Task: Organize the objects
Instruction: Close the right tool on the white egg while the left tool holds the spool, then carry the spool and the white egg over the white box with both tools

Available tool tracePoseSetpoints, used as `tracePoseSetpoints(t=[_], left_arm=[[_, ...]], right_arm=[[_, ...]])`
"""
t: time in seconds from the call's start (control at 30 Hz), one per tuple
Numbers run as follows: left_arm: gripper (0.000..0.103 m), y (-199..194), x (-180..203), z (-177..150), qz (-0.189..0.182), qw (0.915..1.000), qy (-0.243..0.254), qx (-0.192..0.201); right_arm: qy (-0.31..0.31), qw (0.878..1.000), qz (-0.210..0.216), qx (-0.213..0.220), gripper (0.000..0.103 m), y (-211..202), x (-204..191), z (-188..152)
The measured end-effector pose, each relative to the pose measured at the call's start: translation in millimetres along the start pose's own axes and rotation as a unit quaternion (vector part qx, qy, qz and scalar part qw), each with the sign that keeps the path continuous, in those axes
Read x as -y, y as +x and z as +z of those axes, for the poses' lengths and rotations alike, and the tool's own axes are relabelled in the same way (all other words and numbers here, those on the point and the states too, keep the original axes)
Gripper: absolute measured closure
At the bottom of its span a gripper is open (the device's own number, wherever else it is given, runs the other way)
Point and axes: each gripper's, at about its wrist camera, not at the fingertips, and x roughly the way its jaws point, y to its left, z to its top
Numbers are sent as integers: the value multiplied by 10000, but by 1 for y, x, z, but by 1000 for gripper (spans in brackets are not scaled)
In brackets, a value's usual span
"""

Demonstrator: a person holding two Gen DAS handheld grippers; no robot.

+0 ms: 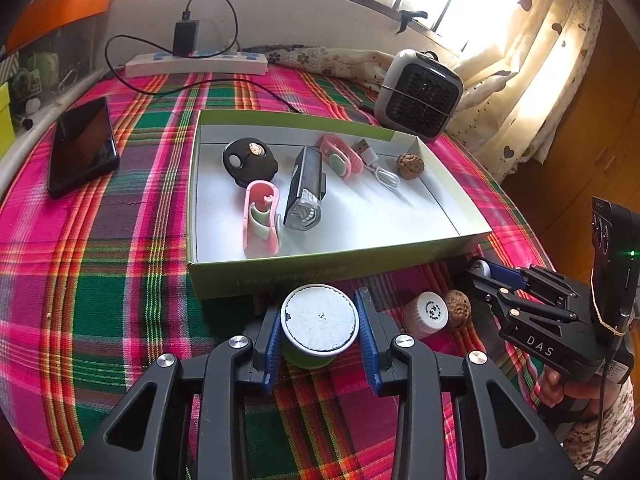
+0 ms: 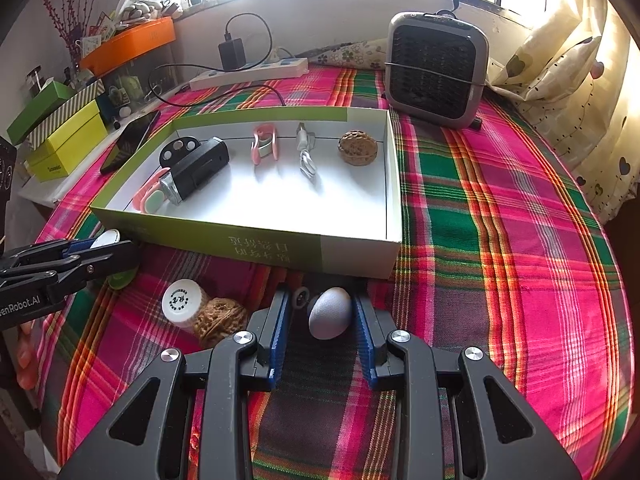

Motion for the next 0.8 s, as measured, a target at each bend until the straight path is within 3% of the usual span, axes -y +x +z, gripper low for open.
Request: tracePoseSetpoints(t=[0.8], left_arm=[[72, -23, 26, 17, -178, 9991, 289, 245]], right_arm=[[23, 9994, 168, 306, 72, -27, 3, 8]])
